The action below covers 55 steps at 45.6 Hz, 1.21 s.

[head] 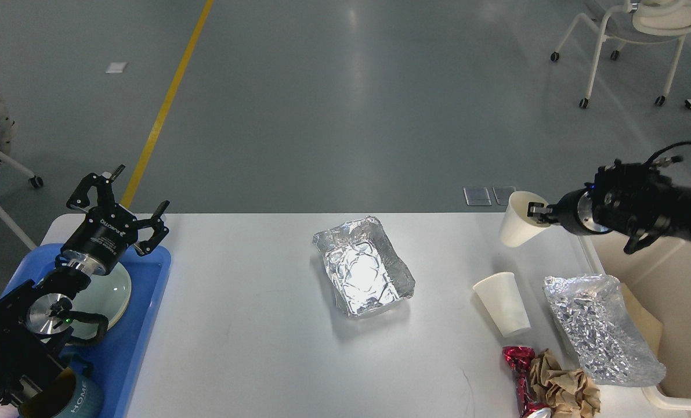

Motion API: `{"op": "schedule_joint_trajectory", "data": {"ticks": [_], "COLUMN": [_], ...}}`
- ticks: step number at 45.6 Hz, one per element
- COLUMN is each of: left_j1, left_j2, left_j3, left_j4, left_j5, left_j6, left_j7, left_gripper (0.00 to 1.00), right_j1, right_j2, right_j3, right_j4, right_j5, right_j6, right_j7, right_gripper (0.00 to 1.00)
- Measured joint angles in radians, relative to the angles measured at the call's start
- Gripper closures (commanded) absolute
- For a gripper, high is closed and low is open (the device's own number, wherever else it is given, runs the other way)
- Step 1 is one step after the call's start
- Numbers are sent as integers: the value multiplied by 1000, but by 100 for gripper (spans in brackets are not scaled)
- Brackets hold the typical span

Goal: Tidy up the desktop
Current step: 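Lower the right gripper and grasp the white paper cup, then lift the paper cup and drop it into the white bin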

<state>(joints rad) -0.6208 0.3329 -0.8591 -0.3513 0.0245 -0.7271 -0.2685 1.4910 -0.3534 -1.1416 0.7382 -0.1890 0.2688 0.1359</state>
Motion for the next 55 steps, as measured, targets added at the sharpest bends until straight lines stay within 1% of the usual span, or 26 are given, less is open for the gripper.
{"op": "schedule_joint_trajectory", "data": {"ticks": [5, 8, 10, 11, 18, 22, 27, 30, 33, 39, 43, 49, 52, 55], "left_j1": [0, 0, 0, 0, 1, 1, 1, 1, 1, 1, 1, 1, 1, 0], "left_j2": [0, 0, 0, 0, 0, 0, 0, 0, 0, 0, 0, 0, 0, 0], "left_j3": [0, 0, 0, 0, 0, 0, 0, 0, 0, 0, 0, 0, 0, 0], "left_j4": [0, 0, 0, 0, 0, 0, 0, 0, 0, 0, 0, 0, 0, 0], "left_j5": [0, 0, 0, 0, 0, 0, 0, 0, 0, 0, 0, 0, 0, 0], "left_j6": [0, 0, 0, 0, 0, 0, 0, 0, 0, 0, 0, 0, 0, 0], "left_j7": [0, 0, 0, 0, 0, 0, 0, 0, 0, 0, 0, 0, 0, 0], "left_gripper": [0, 0, 0, 0, 0, 0, 0, 0, 0, 0, 0, 0, 0, 0], "right_j1": [284, 465, 594, 687, 948, 1019, 1041, 1002, 892, 583, 366, 16, -139, -264], "right_j2": [-87, -127, -156, -175, -210, -231, -250, -263, -293, -352, -366, -350, -317, -270], "right_j3": [-42, -57, -60, -59, -53, -49, -57, -89, -125, -146, -145, -116, -81, -47], "right_j4": [184, 293, 370, 424, 562, 621, 647, 602, 523, 320, 176, -51, -146, -234], "right_j5": [-42, -96, -136, -162, -222, -235, -244, -277, -337, -424, -435, -416, -366, -300], "right_j6": [133, 231, 312, 376, 582, 628, 635, 608, 541, 360, 248, 55, 6, -10], "right_j7": [4, 10, 14, 17, 21, 21, 19, 19, 19, 20, 22, 31, 39, 42], "right_gripper": [100, 100, 100, 100, 100, 100, 100, 100, 100, 100, 100, 100, 100, 100]}}
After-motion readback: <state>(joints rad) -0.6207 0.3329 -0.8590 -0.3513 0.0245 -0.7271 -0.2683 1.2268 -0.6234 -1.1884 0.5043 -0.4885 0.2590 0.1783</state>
